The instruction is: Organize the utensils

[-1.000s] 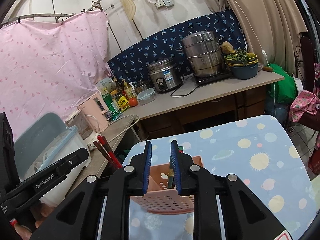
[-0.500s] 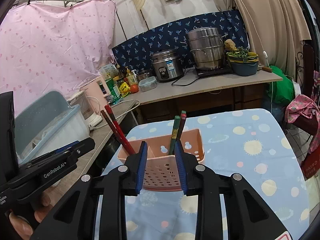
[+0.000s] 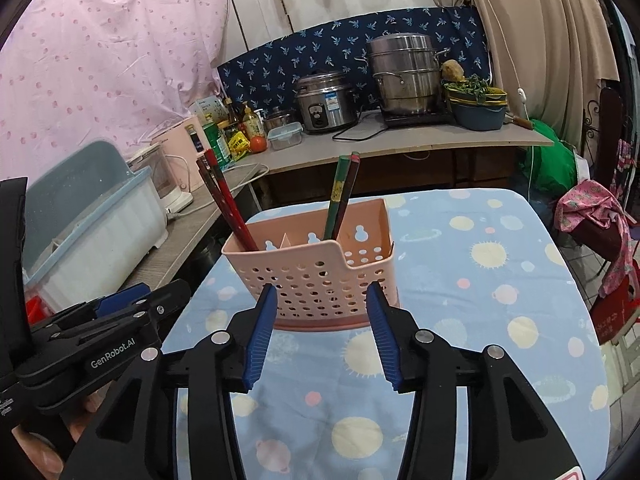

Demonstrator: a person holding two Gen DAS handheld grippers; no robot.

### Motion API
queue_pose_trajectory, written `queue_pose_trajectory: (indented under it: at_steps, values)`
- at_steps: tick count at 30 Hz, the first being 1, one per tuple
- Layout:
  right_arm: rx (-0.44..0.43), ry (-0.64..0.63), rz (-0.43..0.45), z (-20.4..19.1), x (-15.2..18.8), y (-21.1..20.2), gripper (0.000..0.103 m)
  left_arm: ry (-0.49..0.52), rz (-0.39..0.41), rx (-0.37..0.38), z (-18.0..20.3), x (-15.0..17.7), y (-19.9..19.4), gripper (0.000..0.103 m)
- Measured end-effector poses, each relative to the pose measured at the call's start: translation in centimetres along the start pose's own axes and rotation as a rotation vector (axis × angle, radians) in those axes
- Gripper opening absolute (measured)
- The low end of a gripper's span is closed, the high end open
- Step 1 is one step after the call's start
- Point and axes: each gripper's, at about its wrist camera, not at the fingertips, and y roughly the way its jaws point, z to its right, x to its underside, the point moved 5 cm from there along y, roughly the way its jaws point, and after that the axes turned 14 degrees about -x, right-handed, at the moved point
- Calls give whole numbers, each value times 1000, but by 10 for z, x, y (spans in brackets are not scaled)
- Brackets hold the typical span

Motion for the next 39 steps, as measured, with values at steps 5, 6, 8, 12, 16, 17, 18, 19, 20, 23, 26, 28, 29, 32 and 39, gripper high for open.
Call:
queue_pose_trajectory:
  at_steps: [5,6,8,12,16,17,18,19,20,23,26,28,29,32,39]
  values:
    - [28,-15,-30,1,11,0,54,7,-22,-7,2,15,2,57]
    - [32,-19,-36,1,14,0,55,9,-25,-9,1,18,3,59]
    - [43,-28,-46,2,19,0,56,10,-28,-16,1,24,3,62]
    - [56,-29,-61,3,26,1,59,14,-39,-28,0,31,5,66]
    - [68,-32,-74,5,31,2,61,22,-42,-48,-2,37,6,75]
    - [70,-33,-77,6,32,2,62,22,-42,-52,-2,38,6,78]
    - [72,-34,-80,6,32,3,64,22,-41,-54,-3,39,6,79]
    - [74,-37,-83,6,33,3,66,22,-43,-57,-4,40,7,79]
    - [79,-40,-86,6,34,3,66,23,-46,-59,-4,41,8,80]
    - [89,-52,-100,4,36,5,71,21,-53,-68,-4,44,9,85]
    - [102,-56,-107,4,38,7,78,24,-60,-73,-4,46,11,86]
    - [107,-55,-112,5,39,8,81,29,-62,-78,-4,48,12,87]
    - [110,-56,-116,6,39,8,82,30,-63,-80,-3,48,12,88]
    - [114,-55,-124,7,41,10,84,36,-66,-89,-3,49,14,89]
    - [136,-45,-160,15,46,15,84,48,-73,-104,-3,52,18,92]
